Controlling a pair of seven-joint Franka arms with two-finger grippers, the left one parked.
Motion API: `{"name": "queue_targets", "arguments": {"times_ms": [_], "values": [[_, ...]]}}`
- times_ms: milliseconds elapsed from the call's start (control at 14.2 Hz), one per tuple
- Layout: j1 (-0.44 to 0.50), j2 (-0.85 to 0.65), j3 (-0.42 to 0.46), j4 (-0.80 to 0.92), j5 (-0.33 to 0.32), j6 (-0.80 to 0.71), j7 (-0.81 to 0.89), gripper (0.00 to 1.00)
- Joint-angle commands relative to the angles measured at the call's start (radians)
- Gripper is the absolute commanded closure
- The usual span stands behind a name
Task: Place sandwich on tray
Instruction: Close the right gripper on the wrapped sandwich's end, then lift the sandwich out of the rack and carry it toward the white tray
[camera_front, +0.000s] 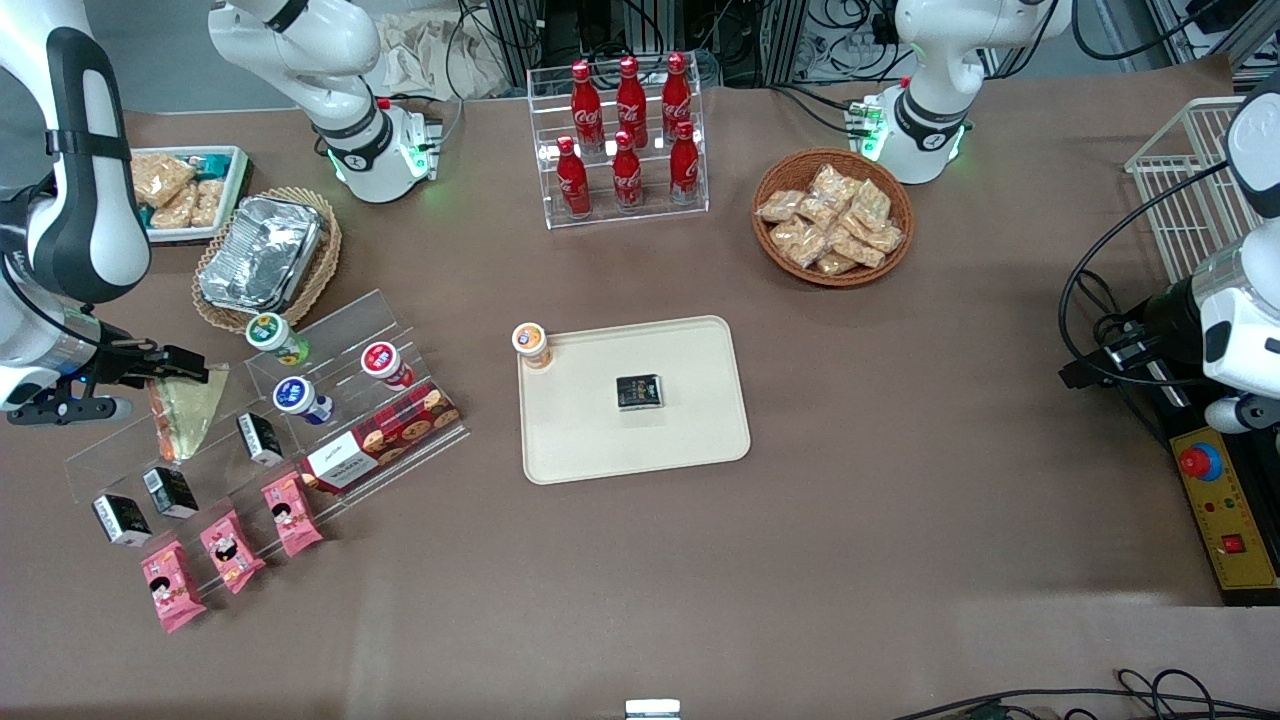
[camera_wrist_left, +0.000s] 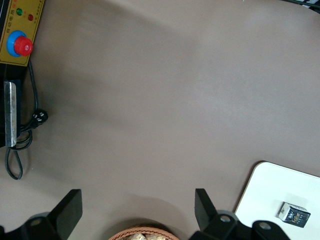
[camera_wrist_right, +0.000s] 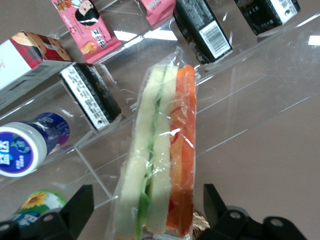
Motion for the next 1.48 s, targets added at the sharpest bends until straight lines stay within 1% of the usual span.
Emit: {"name": "queue_targets", "arguments": {"times_ms": [0,71,141,282,424,565,706,776,918,988,1129,1200,1271,1412], "values": [[-0.011,-0.034,0.002,-0.037,-0.014,0.023,-0.008,0.19],[-0.011,-0.026,0.002,-0.033,-0.014,0.022,-0.01,0.35],[-0.011,-0.018,0.002,-0.024,-0.011,0.017,-0.008,0.54],[-0.011,-0.014,0.004,-0.004,-0.006,0.008,-0.007,0.76],[-0.008,0.008,0.004,0.057,-0.005,-0.015,-0.013,0.81],[-0.01,0.064,0.004,0.191,0.0,-0.145,-0.06,0.83],[-0.002,0.083,0.009,0.286,-0.002,-0.243,-0.074,0.83],[0.004,0.08,0.015,0.314,-0.002,-0.268,-0.097,0.83],[0.035,0.075,0.025,0.376,0.0,-0.315,-0.178,0.83],[0.041,0.078,0.032,0.407,0.011,-0.341,-0.23,0.83],[0.039,0.083,0.083,0.455,0.076,-0.359,-0.354,0.83],[0.041,0.082,0.122,0.458,0.096,-0.356,-0.408,0.83],[0.041,0.083,0.192,0.467,0.092,-0.356,-0.471,0.83],[0.042,0.101,0.316,0.483,0.089,-0.346,-0.496,0.83]]}}
